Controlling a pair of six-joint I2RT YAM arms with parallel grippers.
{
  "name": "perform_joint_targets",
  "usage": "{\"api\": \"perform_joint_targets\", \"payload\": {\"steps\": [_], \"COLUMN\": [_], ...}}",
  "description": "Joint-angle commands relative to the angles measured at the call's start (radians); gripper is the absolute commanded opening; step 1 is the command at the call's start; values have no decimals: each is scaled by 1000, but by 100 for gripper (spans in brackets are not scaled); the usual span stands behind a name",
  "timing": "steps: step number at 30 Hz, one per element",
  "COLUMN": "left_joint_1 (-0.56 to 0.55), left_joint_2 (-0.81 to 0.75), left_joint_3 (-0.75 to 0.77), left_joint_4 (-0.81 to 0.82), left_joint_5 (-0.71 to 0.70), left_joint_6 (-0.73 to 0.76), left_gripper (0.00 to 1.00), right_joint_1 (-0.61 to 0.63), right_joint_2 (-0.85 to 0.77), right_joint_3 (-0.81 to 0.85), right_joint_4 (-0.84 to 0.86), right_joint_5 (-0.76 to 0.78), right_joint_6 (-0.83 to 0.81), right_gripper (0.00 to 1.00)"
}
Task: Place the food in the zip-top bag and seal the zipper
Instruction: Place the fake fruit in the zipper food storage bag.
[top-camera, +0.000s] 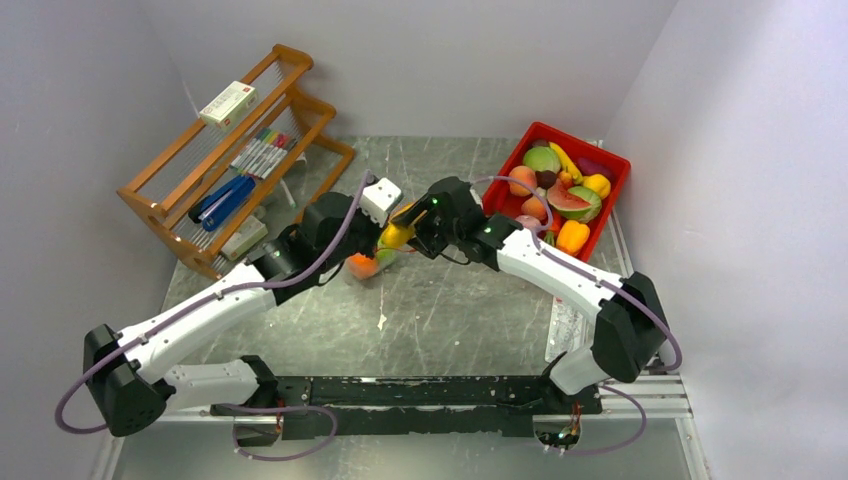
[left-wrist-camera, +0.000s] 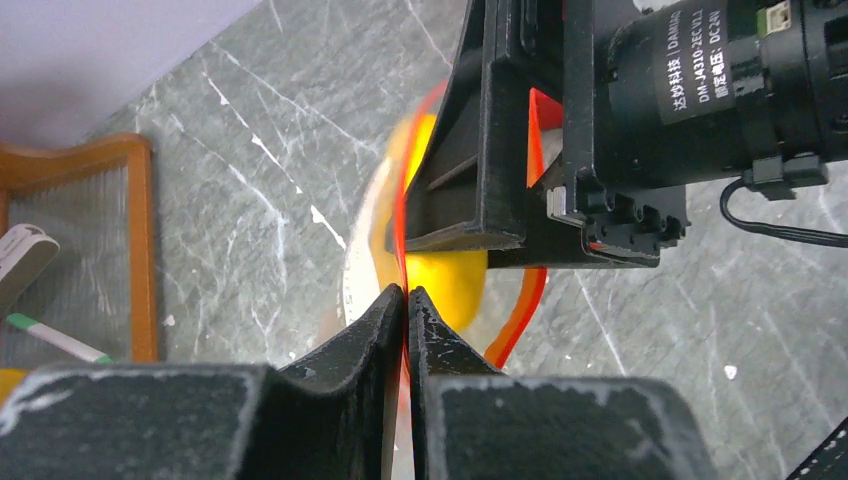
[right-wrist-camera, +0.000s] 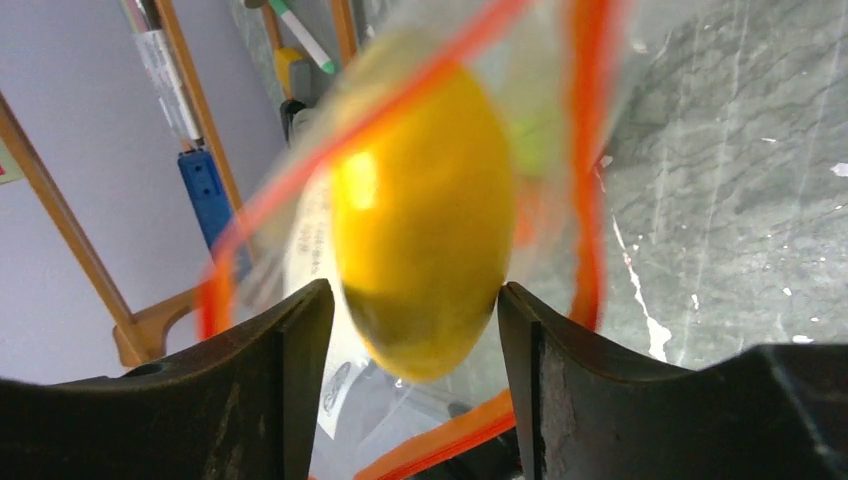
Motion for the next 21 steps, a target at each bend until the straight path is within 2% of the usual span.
{"api": "perform_joint_targets", "payload": {"steps": [1,2,3,4,5,7,11,14,21], "left_joint_1": [-8,-8,-9,-9,-9,-10,-8,-9,-9], "left_joint_2": [-25,-23,-24,-24,-26,-32,-36,-34,-70], "left_joint_3": [-9,-7,-4,-3,-4,-8,-11,-7,-27], "left_joint_4": [30,22,17,14,13,18,27,18,38], "left_joint_5": [27,22,17,11,6,1,-6,-22,-64], "left_joint_6": [-62,-68,-73,-80,-87,-102,-148,-176,-204], "left_gripper": [7,7,7,7,7,7,7,7,7], "right_joint_1": [-7,-7,-7,-6,-5,-6,-7,-7,-21], "right_joint_2": [-52,-60,-68,-73,-76,-82,-127,-173,-297], "right_joint_3": [-15,-11,-2,15,31,50,-7,-13,30], "right_joint_4": [65,69,64,48,17,-27,8,40,-10], "right_joint_5": [-15,-5,15,33,48,50,-16,-36,149], "right_joint_6": [56,32,7,-25,-49,-87,-150,-247,-557], "right_gripper": [66,70,78,91,99,99,89,87,87]}}
